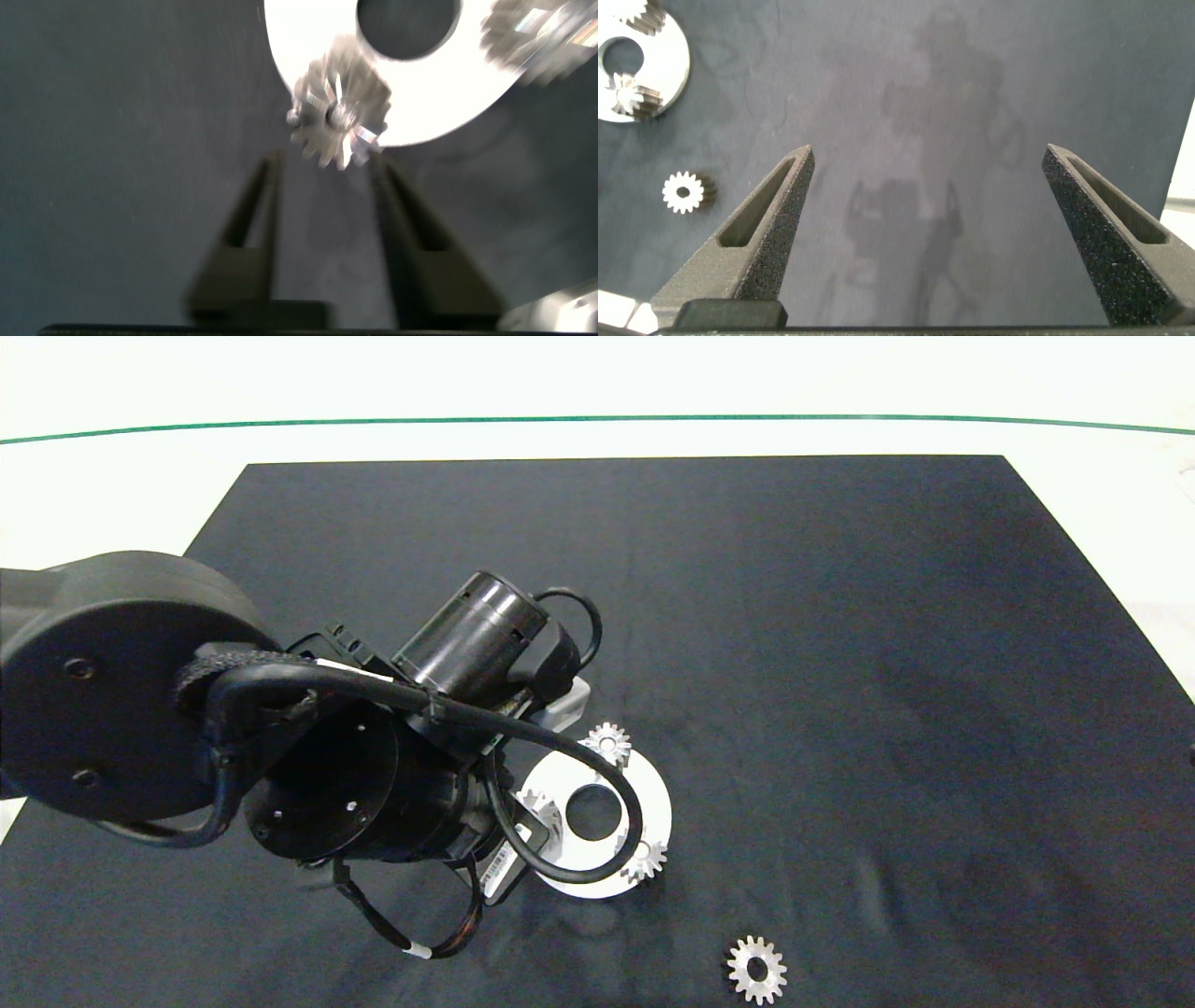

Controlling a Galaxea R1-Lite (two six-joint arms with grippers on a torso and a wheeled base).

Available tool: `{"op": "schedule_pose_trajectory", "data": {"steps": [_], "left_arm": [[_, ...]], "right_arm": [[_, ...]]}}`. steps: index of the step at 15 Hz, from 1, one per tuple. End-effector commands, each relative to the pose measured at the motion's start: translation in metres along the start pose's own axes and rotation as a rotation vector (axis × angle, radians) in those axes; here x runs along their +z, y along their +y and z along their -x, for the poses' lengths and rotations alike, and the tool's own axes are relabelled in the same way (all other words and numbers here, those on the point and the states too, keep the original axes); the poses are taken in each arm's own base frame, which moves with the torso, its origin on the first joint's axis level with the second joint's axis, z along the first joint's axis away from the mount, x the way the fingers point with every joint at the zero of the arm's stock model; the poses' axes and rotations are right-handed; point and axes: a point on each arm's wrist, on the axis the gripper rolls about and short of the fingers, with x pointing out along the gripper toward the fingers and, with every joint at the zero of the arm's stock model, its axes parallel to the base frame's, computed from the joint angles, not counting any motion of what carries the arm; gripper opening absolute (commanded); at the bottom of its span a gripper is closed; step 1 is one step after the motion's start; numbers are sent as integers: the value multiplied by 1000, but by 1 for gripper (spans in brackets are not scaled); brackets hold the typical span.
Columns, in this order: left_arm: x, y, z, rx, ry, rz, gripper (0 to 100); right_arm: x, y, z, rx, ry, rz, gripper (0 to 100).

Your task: Remove an incorrectly installed larger gear and replace it with the correct smaller gear

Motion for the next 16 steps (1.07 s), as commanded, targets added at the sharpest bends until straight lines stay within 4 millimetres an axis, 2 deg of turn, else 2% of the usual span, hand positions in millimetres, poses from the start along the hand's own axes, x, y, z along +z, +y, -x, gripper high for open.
{"op": "schedule_pose_trajectory", "data": {"steps": [1,6,7,10,16], "left_arm": [[3,5,17,-1,-79,102,0],[-12,17,45,-14,-134,239,0],[-17,17,46,-29,-131,243,100],[-9,3,27,-56,-126,246,100],[7,-12,5,-84,-202,330,100]], "right_arm": [[1,0,-3,-7,6,2,100],[2,-1,-3,-18,-4,6,100],[2,-1,-3,-18,-3,8,100],[-2,1,-1,3,-4,12,100],[-4,2,-4,8,8,17,100]]}}
